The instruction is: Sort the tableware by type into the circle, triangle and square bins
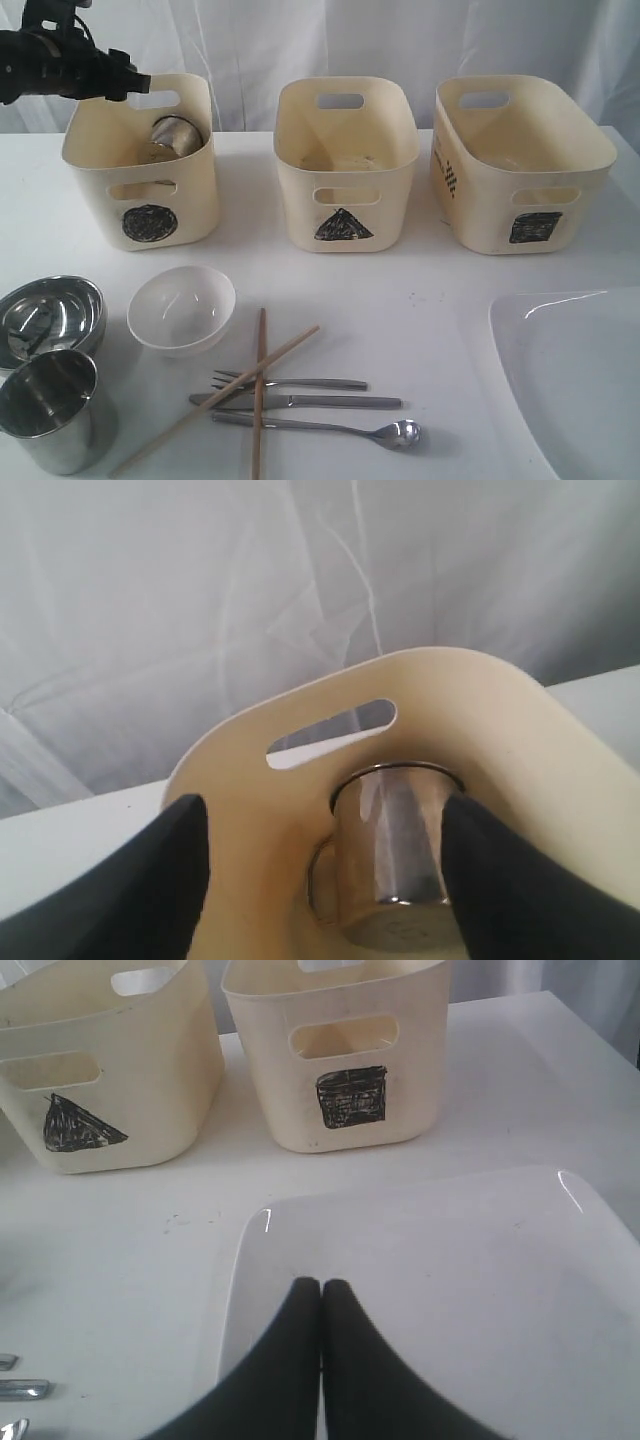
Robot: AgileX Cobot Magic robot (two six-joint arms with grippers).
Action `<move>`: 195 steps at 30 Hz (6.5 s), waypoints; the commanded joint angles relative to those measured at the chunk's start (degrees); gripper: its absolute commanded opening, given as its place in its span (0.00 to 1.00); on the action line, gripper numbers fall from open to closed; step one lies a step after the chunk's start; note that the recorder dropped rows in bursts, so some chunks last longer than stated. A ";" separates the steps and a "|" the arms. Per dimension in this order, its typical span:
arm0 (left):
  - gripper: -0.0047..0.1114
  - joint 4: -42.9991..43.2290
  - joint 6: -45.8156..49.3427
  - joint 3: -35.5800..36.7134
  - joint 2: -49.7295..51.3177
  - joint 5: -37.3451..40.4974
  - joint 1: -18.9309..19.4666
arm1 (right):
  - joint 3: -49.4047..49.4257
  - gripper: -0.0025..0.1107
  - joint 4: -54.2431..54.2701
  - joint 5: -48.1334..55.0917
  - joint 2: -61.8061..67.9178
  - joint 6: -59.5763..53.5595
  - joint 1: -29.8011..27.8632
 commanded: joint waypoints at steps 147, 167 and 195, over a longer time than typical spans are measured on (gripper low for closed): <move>0.48 3.12 6.75 9.78 -0.01 -22.05 3.35 | -0.06 0.02 -0.14 -0.75 -0.14 0.14 0.11; 0.35 1.83 6.30 9.78 -23.63 14.42 3.35 | -0.06 0.02 -0.14 -0.75 -0.14 1.30 0.11; 0.10 -29.46 53.48 25.48 -35.17 69.41 3.35 | -0.06 0.02 -0.14 -0.75 -0.14 1.30 0.11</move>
